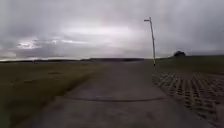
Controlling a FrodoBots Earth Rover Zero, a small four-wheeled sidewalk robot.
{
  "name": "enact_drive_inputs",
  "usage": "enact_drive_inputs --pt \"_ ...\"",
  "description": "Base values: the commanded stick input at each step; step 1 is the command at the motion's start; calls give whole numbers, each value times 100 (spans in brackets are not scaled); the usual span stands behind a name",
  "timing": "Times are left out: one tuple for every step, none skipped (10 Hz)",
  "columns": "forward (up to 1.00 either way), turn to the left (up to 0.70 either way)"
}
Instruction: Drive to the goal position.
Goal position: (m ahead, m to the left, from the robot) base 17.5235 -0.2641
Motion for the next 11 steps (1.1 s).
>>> enact_drive_inputs --pt "100 0" --pt "100 0" --pt "100 0" --pt "100 0" --pt "100 -15" --pt "100 -33" --pt "100 -40" --pt "100 -40" --pt "100 0" --pt "100 0" --pt "100 0"
